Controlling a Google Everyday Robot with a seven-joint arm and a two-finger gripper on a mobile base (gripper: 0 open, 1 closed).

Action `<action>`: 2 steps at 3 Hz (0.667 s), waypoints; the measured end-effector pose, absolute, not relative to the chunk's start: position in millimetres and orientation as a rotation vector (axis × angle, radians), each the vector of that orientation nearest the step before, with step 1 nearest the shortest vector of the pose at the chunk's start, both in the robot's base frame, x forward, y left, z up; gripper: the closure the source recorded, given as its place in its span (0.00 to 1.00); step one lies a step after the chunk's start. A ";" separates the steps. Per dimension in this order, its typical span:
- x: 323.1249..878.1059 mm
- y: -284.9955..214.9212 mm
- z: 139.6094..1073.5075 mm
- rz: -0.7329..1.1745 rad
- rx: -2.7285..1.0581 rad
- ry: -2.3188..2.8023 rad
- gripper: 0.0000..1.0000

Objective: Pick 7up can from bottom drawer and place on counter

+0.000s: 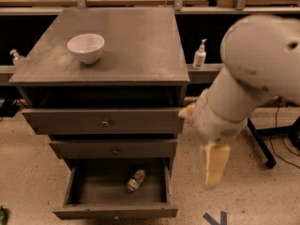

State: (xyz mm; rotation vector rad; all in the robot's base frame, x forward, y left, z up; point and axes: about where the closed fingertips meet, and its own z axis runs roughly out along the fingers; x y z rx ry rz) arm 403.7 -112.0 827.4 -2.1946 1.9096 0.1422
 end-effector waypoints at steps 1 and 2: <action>329.1 -71.4 745.3 0.511 -2.517 1.667 0.00; 302.3 -71.0 720.5 0.585 -2.643 1.533 0.00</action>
Offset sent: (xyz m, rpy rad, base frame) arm -0.0609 0.0359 -0.0672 0.0361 0.2006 0.2332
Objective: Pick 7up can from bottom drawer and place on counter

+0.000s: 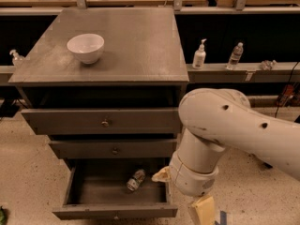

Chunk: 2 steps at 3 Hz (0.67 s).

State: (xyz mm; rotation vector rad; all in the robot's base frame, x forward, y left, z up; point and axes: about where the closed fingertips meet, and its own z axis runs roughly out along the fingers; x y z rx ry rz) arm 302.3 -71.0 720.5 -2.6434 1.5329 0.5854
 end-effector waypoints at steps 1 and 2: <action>312.5 -71.6 730.7 0.549 -2.599 1.578 0.00; 325.2 -49.0 712.3 0.493 -2.724 1.431 0.00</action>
Offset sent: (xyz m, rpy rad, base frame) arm 0.0493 0.0621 -0.0399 -0.0597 -0.1170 0.2990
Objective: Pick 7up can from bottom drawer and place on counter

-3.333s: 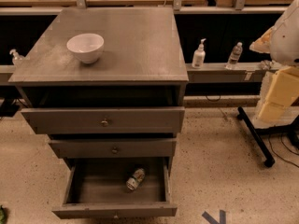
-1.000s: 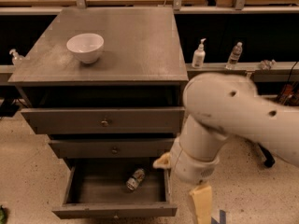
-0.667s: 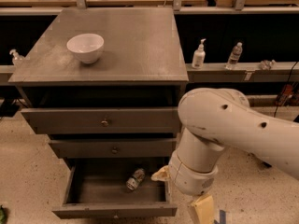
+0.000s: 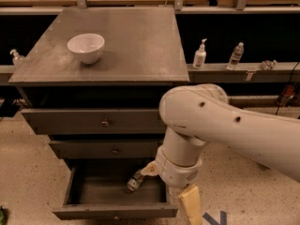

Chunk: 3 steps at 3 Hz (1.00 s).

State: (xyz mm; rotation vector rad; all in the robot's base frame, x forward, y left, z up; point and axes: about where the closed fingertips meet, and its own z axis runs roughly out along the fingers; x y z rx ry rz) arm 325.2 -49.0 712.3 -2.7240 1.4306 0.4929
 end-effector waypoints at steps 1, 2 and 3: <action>350.5 -19.2 681.2 0.343 -2.863 1.124 0.00; 373.5 -8.6 679.2 0.220 -2.834 1.041 0.00; 373.6 -8.6 679.1 0.219 -2.834 1.041 0.00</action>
Offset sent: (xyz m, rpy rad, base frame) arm 0.0208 0.0257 -0.0279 -0.0020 -0.0910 0.1855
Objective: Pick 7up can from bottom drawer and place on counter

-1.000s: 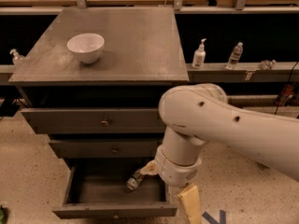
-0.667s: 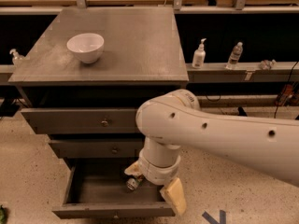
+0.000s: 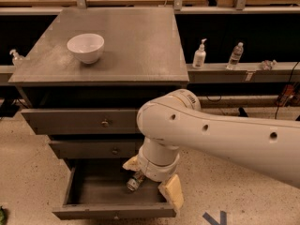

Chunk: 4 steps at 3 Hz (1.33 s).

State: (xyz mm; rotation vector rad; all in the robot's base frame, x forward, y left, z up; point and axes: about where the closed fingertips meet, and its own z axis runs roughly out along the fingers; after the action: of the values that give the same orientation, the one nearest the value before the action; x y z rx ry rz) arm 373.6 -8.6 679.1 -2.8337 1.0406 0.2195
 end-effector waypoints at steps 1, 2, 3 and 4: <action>394.9 3.6 661.4 0.183 -2.810 0.978 0.00; 430.7 36.7 592.3 0.117 -2.782 0.865 0.00; 449.0 42.5 592.8 0.027 -2.746 0.808 0.00; 454.7 45.5 583.0 0.060 -2.778 0.828 0.00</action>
Offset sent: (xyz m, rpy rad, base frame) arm 0.1447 0.1192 -0.1576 0.2908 -0.3683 0.1073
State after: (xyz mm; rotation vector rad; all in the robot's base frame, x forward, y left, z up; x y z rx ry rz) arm 454.7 45.5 583.0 -2.7775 0.8279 0.0597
